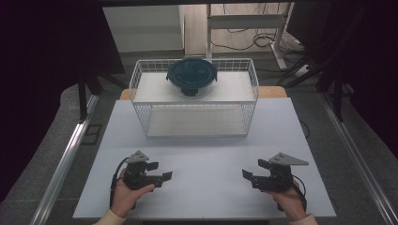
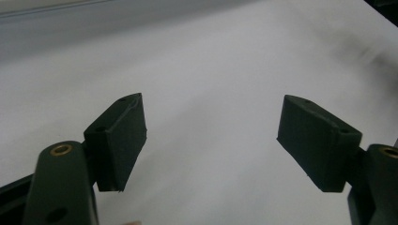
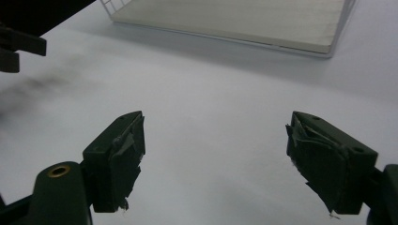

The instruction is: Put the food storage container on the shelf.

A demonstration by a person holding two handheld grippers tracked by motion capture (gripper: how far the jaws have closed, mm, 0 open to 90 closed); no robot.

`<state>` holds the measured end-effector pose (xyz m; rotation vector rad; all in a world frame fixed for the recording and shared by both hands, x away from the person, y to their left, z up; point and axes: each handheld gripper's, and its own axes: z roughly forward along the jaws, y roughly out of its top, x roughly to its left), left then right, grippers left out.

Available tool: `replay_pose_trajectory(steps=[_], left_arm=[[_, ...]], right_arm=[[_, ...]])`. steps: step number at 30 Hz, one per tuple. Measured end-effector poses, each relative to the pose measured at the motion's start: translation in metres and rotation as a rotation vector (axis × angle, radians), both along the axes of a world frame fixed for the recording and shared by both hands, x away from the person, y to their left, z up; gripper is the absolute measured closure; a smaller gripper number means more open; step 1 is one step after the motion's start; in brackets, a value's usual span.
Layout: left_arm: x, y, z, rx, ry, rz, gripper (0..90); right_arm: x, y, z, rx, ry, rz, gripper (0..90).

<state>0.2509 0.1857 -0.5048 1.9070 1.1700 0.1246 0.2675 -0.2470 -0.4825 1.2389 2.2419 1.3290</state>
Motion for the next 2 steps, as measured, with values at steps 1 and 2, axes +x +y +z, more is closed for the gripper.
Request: replay_pose_trajectory(steps=[1,2], left_arm=[[0.0005,0.0002,-0.0005,0.006,-0.002,0.000,23.4],[0.0009,0.0003,-0.0009,0.008,-0.002,0.002,23.3]], right_arm=[[0.0002,-0.0001,-0.0004,-0.004,-0.003,0.000,19.2],[0.0003,-0.0002,-0.0009,-0.010,-0.005,-0.001,19.2]])
